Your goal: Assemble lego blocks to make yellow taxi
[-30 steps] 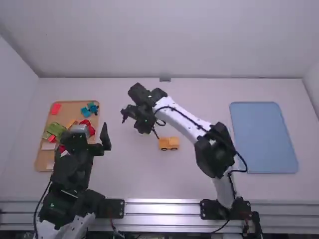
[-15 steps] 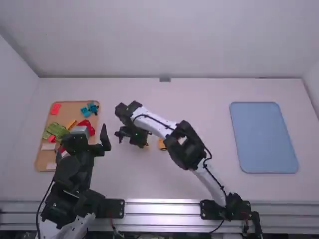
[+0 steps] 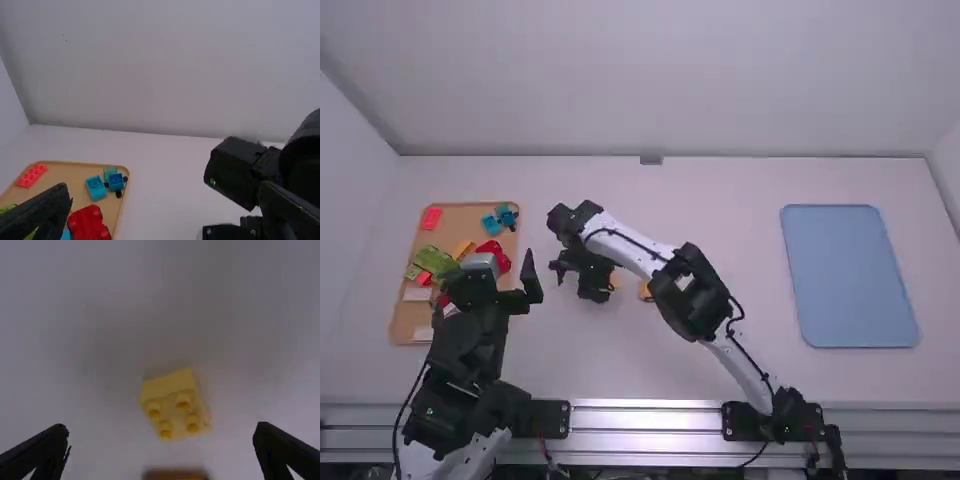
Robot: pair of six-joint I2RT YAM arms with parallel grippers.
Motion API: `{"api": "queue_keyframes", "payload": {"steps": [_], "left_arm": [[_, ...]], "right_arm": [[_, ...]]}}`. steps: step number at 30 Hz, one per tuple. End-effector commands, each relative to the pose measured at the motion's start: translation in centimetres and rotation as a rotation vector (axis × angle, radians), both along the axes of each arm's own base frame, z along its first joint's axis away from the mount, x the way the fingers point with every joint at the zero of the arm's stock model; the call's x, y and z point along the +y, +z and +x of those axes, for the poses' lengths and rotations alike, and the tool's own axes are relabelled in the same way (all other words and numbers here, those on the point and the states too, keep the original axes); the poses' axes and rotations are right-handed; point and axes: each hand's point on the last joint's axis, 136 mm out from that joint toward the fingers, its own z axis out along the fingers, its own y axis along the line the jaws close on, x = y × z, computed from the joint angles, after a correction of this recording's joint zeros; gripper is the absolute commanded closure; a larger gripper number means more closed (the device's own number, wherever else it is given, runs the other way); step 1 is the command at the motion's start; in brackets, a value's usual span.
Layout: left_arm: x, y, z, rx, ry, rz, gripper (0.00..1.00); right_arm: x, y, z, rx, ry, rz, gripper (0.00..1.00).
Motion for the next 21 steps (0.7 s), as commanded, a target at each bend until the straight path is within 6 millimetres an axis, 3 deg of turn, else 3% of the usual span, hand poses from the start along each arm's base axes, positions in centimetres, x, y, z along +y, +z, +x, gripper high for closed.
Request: {"api": "queue_keyframes", "payload": {"steps": [1, 7, 9, 11, 15, 17, 21], "left_arm": [[0.2, -0.1, -0.1, -0.005, 0.015, -0.019, 0.01], [0.1, -0.2, 0.0, 0.000, 0.006, -0.011, 0.01], [-0.9, -0.3, 0.3, 0.012, -0.050, 0.030, 0.01], [-1.9, -0.4, 0.7, 0.021, -0.105, 0.050, 0.01], [-2.7, -0.6, 1.7, 0.033, -0.136, 0.046, 0.01], [-3.5, -1.2, 3.1, 0.059, -0.154, 0.070, 0.01], [-6.5, -1.0, 4.4, 0.072, -0.310, 0.116, 0.01]], "right_arm": [[-0.3, 3.8, 3.3, -0.084, -0.128, 0.063, 0.01], [-0.3, 12.8, 5.0, -0.086, -0.130, 0.357, 0.01], [-0.9, 15.9, 5.2, -0.114, -0.119, 0.459, 0.01], [-1.9, 17.8, 5.7, -0.170, -0.149, 0.514, 0.01], [-4.0, 19.4, 6.1, -0.301, -0.212, 0.579, 0.01], [-6.7, 20.4, 4.9, -0.439, -0.288, 0.657, 0.02], [-9.8, 21.4, 3.3, -0.561, -0.365, 0.791, 0.01]]}}
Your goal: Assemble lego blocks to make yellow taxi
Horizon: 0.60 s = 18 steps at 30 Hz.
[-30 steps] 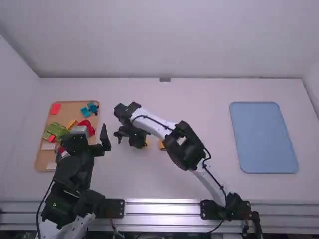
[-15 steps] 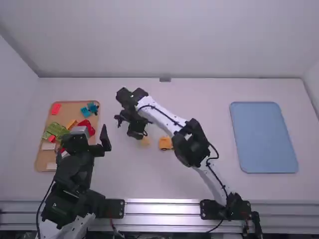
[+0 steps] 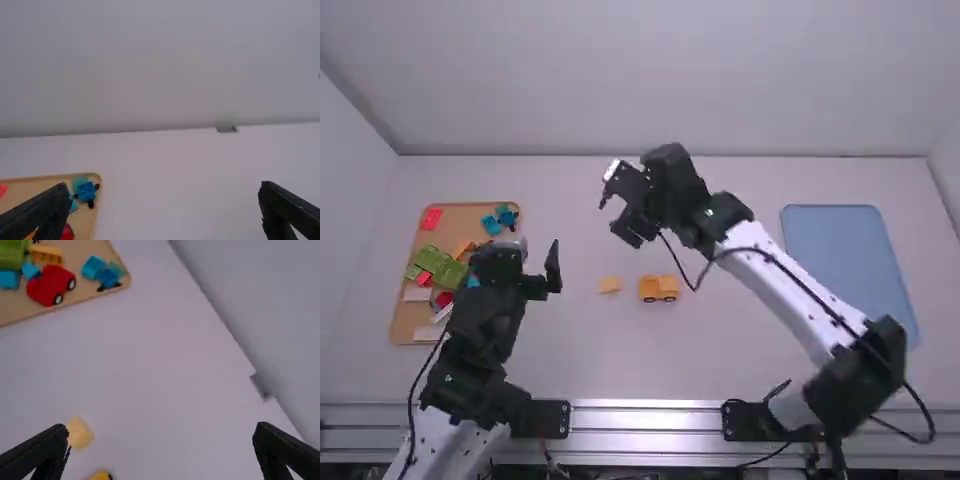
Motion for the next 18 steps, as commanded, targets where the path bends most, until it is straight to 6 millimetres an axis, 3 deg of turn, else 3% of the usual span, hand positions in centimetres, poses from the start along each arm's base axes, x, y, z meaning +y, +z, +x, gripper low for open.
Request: {"api": "queue_keyframes", "payload": {"steps": [1, 3, 8, 11, 14, 18], "left_arm": [[-2.7, 0.4, 0.7, 0.019, -0.145, 0.034, 0.01], [-4.2, 0.6, 1.8, 0.065, -0.219, 0.079, 0.01], [-6.9, -0.9, 3.8, 0.264, -0.367, 0.194, 0.01], [-8.5, -3.1, 4.4, 0.437, -0.500, 0.294, 0.01], [-10.0, -6.6, 5.1, 0.624, -0.663, 0.446, 0.01], [-10.1, -10.8, 6.0, 0.810, -0.737, 0.576, 0.07]], "right_arm": [[-3.1, -1.7, -1.5, 0.011, -0.097, 0.058, 0.02], [-5.6, -1.2, -2.2, -0.051, -0.167, 0.173, 0.01], [-9.1, -0.9, -4.1, -0.128, -0.204, 0.346, 0.01], [-10.6, -0.8, -5.3, -0.157, -0.191, 0.413, 0.01], [-11.7, -0.8, -6.7, -0.183, -0.152, 0.472, 0.01], [-13.5, -1.4, -6.5, -0.157, -0.205, 0.528, 0.01]]}}
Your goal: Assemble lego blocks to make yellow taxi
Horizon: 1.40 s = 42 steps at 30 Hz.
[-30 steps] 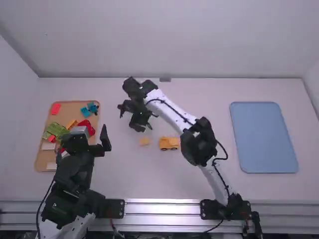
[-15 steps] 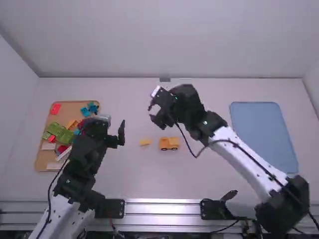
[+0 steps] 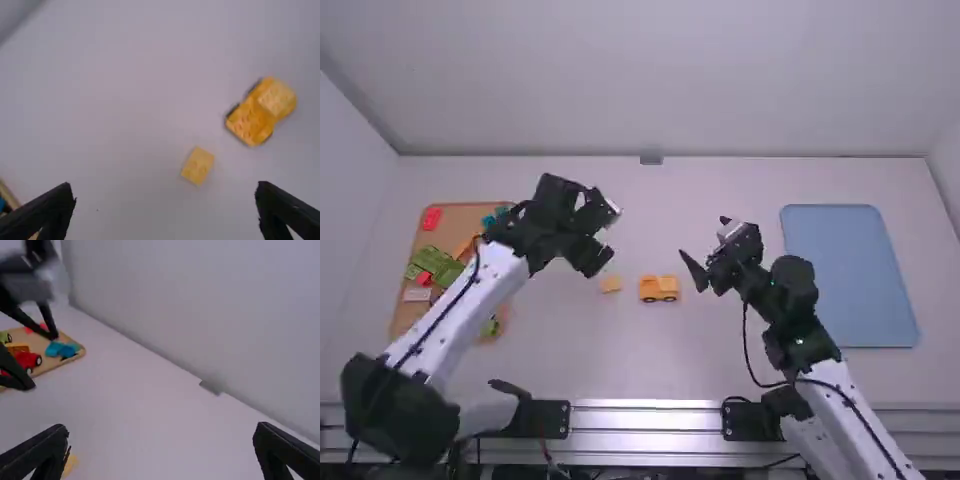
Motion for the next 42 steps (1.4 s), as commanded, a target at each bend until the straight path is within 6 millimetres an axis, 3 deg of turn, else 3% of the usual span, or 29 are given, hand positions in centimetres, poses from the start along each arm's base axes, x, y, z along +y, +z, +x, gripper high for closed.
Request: {"api": "queue_keyframes", "payload": {"steps": [1, 4, 8, 14, 19, 25, 34, 42], "left_arm": [[-0.7, -2.3, 0.4, 0.060, -0.159, 0.097, 0.07], [-0.8, -5.7, 0.4, 0.162, -0.242, 0.149, 0.10], [-0.9, -9.5, 0.3, 0.249, -0.250, 0.176, 0.23], [-1.5, -12.0, 0.4, 0.221, -0.223, 0.215, 0.26], [-1.9, -13.3, -0.5, 0.225, -0.246, 0.220, 0.26], [-1.5, -15.3, -1.2, 0.242, -0.210, 0.193, 0.27], [-1.3, -17.1, -2.4, 0.240, -0.223, 0.198, 0.38], [-1.9, -17.5, -2.1, 0.207, -0.222, 0.166, 0.49]], "right_arm": [[-0.3, -0.7, -0.4, 0.056, 0.031, 0.059, 0.01], [-0.9, -1.4, 0.1, 0.094, 0.032, 0.075, 0.01], [-0.9, -1.9, 1.1, 0.101, 0.081, 0.094, 0.01], [-1.6, -2.5, 3.1, 0.142, 0.100, 0.188, 0.01], [-1.2, -2.9, 3.2, 0.130, 0.208, 0.201, 0.01], [0.3, -2.3, 0.2, 0.006, 0.497, 0.151, 0.01], [-0.6, -2.6, 0.7, 0.015, 0.461, 0.149, 0.01], [0.1, -2.6, 0.7, 0.015, 0.467, 0.146, 0.01]]}}
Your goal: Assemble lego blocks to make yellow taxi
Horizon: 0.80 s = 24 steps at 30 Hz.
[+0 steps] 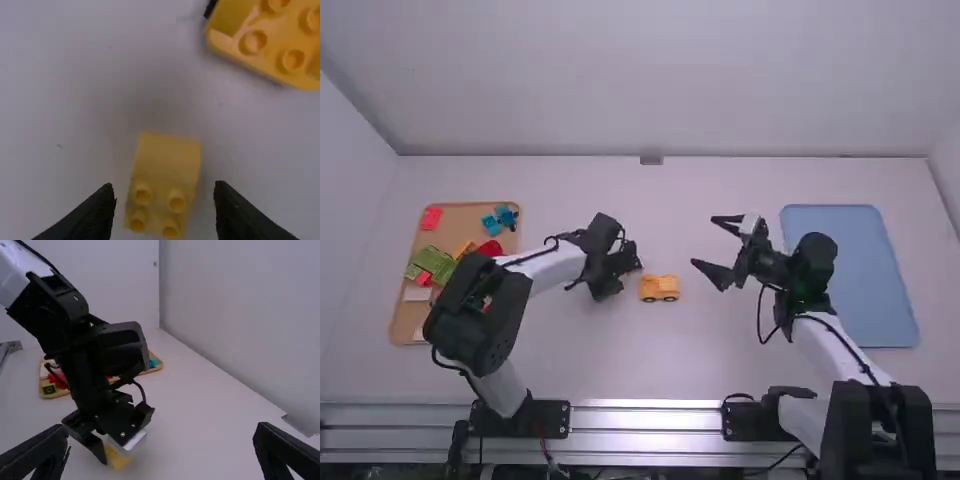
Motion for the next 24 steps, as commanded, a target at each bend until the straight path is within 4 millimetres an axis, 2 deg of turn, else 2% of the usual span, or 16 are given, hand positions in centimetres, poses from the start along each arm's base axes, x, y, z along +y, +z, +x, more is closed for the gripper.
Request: {"api": "queue_keyframes", "payload": {"steps": [1, 3, 8, 10, 14, 20, 22, 24], "left_arm": [[-0.3, -0.8, -1.1, 0.037, -0.007, -0.026, 0.50], [-0.4, -1.0, -1.3, 0.042, -0.008, -0.039, 0.50], [0.8, -1.7, -1.2, 0.023, 0.061, 0.003, 0.50], [0.6, -1.7, -1.3, 0.028, 0.055, -0.006, 0.51], [0.4, -1.7, -1.4, 0.032, 0.062, -0.013, 0.59], [0.7, -1.7, -1.3, 0.065, 0.254, -0.042, 0.67], [0.6, -1.7, -1.2, 0.078, 0.356, -0.060, 0.72], [0.5, -1.7, -1.1, 0.100, 0.476, -0.090, 0.87]], "right_arm": [[0.1, -0.2, -0.1, 0.004, 0.005, 0.000, 0.01], [0.1, -0.2, -0.1, 0.005, 0.003, 0.000, 0.01], [0.1, -0.1, -0.1, 0.001, 0.003, 0.000, 0.01], [0.1, -0.1, -0.1, 0.001, 0.005, 0.000, 0.01], [0.1, -0.1, -0.2, 0.008, 0.010, 0.004, 0.01], [0.2, -0.1, -0.4, 0.008, 0.023, 0.005, 0.01], [0.2, -0.1, -0.4, 0.008, 0.023, 0.005, 0.01], [0.2, -0.1, -0.4, 0.008, 0.021, 0.005, 0.01]]}}
